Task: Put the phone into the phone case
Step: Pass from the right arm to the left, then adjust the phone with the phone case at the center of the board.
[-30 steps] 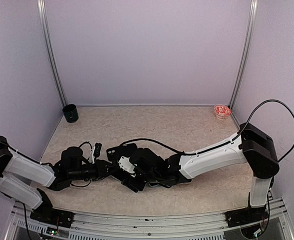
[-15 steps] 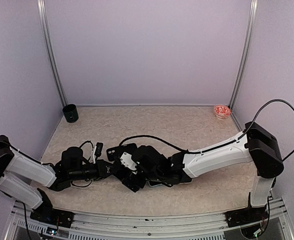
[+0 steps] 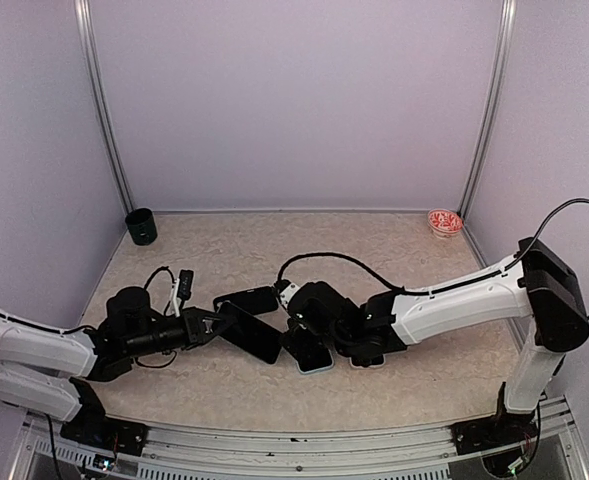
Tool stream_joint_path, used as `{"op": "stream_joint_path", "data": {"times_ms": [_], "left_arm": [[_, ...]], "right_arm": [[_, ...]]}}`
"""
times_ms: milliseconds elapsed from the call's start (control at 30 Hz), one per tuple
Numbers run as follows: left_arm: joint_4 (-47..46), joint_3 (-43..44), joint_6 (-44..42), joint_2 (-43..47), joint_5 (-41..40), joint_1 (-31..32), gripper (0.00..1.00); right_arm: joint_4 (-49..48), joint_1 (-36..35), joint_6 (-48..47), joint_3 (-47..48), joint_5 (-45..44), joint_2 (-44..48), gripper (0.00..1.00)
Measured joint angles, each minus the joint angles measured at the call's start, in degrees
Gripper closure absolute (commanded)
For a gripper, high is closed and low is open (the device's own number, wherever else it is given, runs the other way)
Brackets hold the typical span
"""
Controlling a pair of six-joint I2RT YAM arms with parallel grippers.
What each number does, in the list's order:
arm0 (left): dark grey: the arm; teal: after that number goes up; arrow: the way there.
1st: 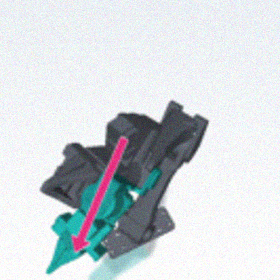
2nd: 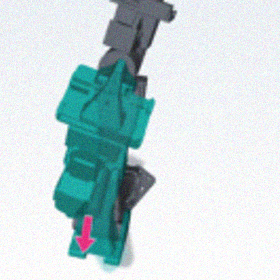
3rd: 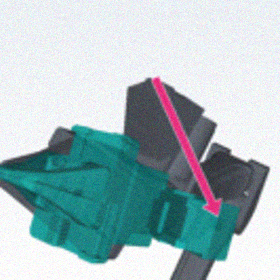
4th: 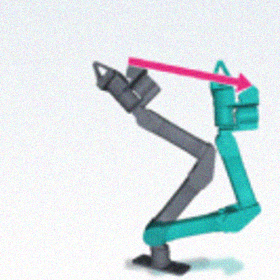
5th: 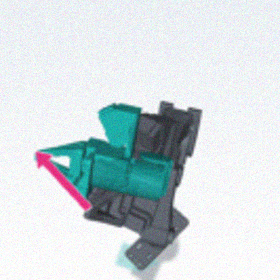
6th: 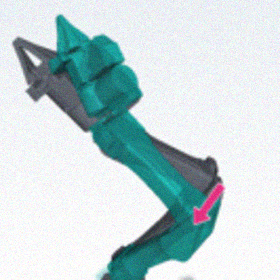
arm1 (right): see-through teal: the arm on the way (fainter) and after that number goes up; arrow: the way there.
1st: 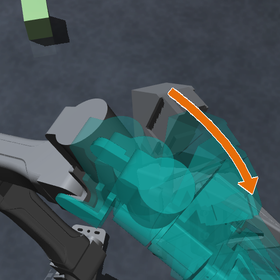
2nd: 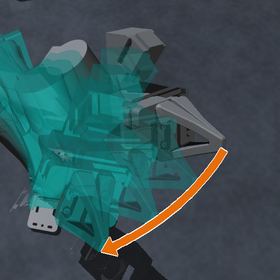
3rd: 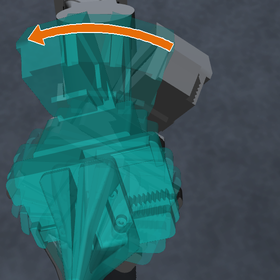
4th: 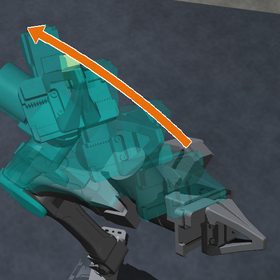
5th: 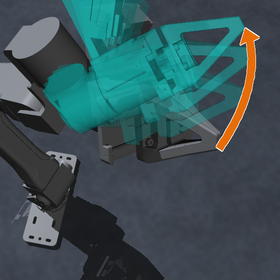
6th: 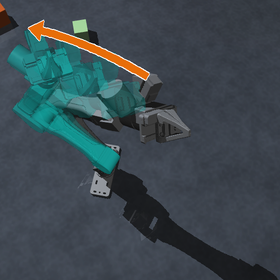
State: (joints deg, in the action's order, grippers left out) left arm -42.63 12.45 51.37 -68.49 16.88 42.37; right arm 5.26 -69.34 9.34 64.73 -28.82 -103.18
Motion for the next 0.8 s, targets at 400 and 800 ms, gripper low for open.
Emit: {"op": "stream_joint_path", "data": {"times_ms": [400, 800], "left_arm": [[5.68, 0.26, -2.01, 8.7, -2.49, -0.42, 1.0], [6.43, 0.48, -2.38, 8.59, -2.82, -0.42, 1.0]], "right_arm": [[6.03, 4.31, 7.48, -9.55, -5.64, 3.52, 0.0], [7.8, 5.44, 11.56, -12.79, -9.11, 4.48, 0.0]]}}
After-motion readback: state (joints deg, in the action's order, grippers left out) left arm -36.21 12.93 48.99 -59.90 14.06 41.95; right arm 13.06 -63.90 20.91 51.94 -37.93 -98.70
